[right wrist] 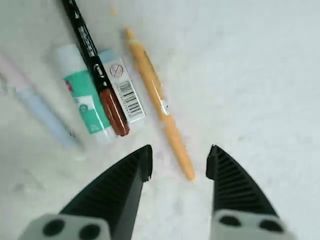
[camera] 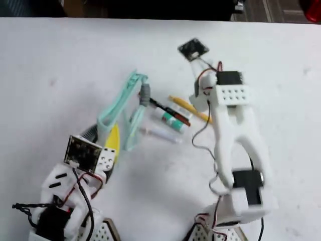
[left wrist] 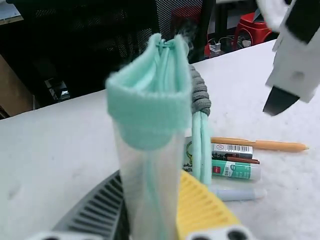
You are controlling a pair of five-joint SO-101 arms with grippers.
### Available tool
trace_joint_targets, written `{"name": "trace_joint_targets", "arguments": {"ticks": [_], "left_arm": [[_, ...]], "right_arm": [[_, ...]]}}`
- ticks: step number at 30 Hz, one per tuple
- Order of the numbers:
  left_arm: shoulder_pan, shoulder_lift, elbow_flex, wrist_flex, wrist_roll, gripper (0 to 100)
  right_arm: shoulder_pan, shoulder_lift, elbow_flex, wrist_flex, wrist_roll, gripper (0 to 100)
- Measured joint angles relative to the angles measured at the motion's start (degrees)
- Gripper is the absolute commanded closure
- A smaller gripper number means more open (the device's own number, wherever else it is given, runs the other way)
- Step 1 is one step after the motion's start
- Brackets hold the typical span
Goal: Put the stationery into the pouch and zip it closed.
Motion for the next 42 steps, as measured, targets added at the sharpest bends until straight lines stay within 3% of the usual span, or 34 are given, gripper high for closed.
{"name": "trace_joint_targets", "arguments": {"ticks": [8,23,34,39,42], "left_arm": [[0.00,0.00,0.00,0.09,0.00,98],[0.00,0.00,0.00,0.09,0.00,98],[0.00,0.00,0.00,0.09,0.00,98],[0.00,0.00,0.00,0.09,0.00,98],[0.00,0.00,0.00,0.09,0.00,98]], "right_arm": [[2.81,13.54,0.00,-8.53,3.16,84.4],[-0.97,18.20,0.18,-15.21,5.19,84.6],[-0.70,27.69,-11.96,-8.53,5.19,84.9],[-0.97,28.31,-13.01,-8.53,5.19,97.4],[-0.88,28.40,-13.63,-9.23,5.10,97.1]]}}
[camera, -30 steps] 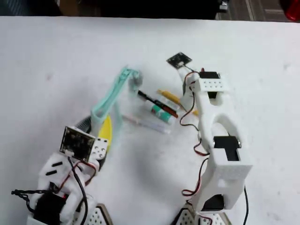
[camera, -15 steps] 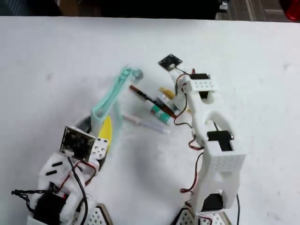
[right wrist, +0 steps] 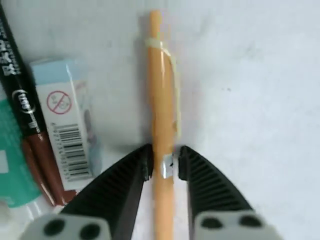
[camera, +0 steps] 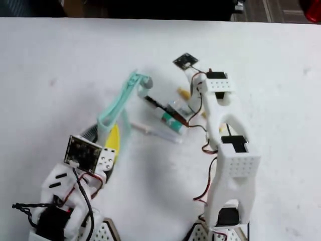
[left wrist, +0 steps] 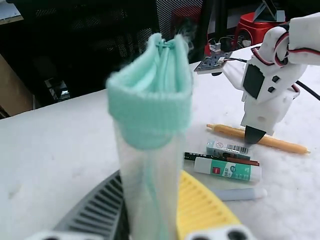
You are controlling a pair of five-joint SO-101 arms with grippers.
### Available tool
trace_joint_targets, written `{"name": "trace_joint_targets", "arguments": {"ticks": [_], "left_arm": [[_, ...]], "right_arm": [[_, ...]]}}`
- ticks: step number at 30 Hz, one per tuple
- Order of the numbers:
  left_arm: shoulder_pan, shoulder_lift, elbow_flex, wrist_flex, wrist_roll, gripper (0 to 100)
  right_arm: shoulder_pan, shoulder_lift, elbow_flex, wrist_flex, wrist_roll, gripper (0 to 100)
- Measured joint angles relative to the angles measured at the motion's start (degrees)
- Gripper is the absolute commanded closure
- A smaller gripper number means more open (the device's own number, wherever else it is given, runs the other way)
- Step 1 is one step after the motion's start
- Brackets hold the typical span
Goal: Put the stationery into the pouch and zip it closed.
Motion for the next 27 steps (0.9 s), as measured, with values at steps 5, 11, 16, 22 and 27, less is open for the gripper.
{"name": "trace_joint_targets", "arguments": {"ticks": [5,11,16,22,27], "left_arm": [[0.00,0.00,0.00,0.00,0.00,98],[0.00,0.00,0.00,0.00,0.00,98],[0.00,0.00,0.00,0.00,0.00,89],[2.20,0.00,-0.35,0.88,0.00,81],[2.81,0.00,-0.35,1.58,0.00,82]], "right_arm": [[0.00,0.26,-0.35,0.35,0.00,98.2],[0.00,0.26,-0.35,0.97,0.00,98.2],[0.00,0.26,-0.53,1.05,0.00,98.2],[2.29,-4.48,-3.34,7.12,0.00,98.2],[4.04,-17.58,-9.49,15.12,0.00,98.2]]}}
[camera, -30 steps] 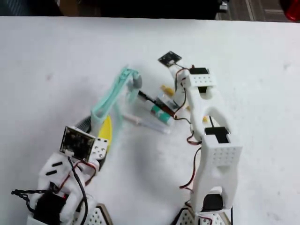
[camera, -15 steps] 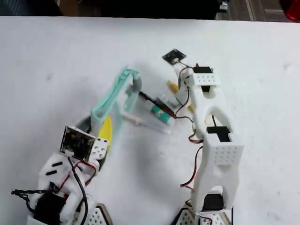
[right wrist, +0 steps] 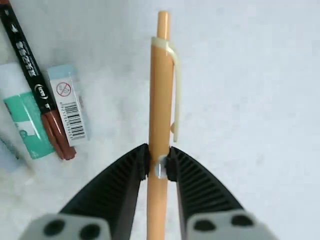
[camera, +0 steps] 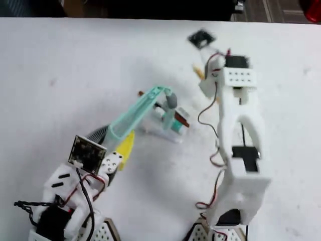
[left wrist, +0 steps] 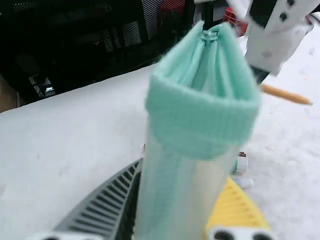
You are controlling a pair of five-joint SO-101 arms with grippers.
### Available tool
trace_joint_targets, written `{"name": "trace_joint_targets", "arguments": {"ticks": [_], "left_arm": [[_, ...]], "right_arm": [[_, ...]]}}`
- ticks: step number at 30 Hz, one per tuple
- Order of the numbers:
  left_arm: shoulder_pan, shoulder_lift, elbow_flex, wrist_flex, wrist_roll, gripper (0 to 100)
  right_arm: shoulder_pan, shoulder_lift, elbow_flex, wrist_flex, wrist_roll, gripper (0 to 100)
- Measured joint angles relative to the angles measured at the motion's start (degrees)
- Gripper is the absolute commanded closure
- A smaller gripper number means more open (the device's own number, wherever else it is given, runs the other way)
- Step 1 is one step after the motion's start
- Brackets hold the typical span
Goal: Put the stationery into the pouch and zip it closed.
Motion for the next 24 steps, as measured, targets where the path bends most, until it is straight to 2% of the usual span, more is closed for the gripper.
{"name": "trace_joint_targets", "arguments": {"ticks": [4,6,11,15,24], "left_arm": [[0.35,0.00,0.00,0.35,0.00,82],[0.35,0.00,0.00,0.35,0.00,82],[0.35,0.00,0.00,0.35,0.00,82],[0.35,0.00,0.00,0.35,0.00,82],[0.35,0.00,0.00,0.35,0.00,82]], "right_arm": [[-0.26,-11.16,-4.04,4.31,-0.26,98.2],[0.00,-16.97,-6.42,5.19,-3.08,98.2],[-2.37,-32.35,-10.20,5.19,-18.46,98.2],[-10.99,-42.64,-10.64,5.19,-28.66,98.2],[-35.96,-49.85,-10.64,0.26,-31.65,98.2]]}}
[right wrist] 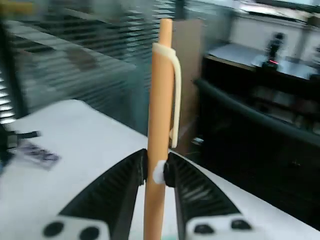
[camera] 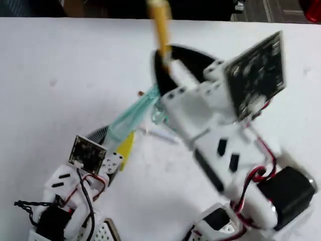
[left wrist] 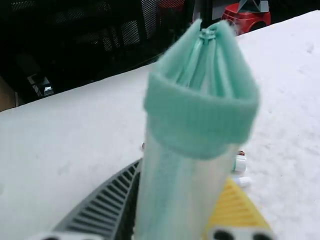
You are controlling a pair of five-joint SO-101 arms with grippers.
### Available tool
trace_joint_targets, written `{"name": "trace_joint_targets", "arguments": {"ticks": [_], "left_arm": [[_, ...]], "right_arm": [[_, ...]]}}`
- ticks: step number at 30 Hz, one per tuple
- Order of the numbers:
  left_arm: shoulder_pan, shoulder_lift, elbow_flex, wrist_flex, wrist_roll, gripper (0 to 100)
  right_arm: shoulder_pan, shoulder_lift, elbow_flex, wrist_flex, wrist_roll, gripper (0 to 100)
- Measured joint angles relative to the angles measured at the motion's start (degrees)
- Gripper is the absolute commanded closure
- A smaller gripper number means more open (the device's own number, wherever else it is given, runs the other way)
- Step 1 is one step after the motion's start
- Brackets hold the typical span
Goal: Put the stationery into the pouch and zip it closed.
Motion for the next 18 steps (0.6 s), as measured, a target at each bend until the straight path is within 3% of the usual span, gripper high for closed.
{"name": "trace_joint_targets", "arguments": {"ticks": [3,9,18], "left_arm": [[0.00,0.00,0.00,0.00,0.00,82],[0.00,0.00,0.00,0.00,0.00,82],[-0.09,0.00,0.00,0.00,0.00,81]], "right_arm": [[-4.84,-0.18,1.05,-0.09,-4.40,98.2],[-5.63,0.09,11.16,-1.85,-7.74,98.2],[-5.98,0.18,29.10,-18.81,-8.09,98.2]]}}
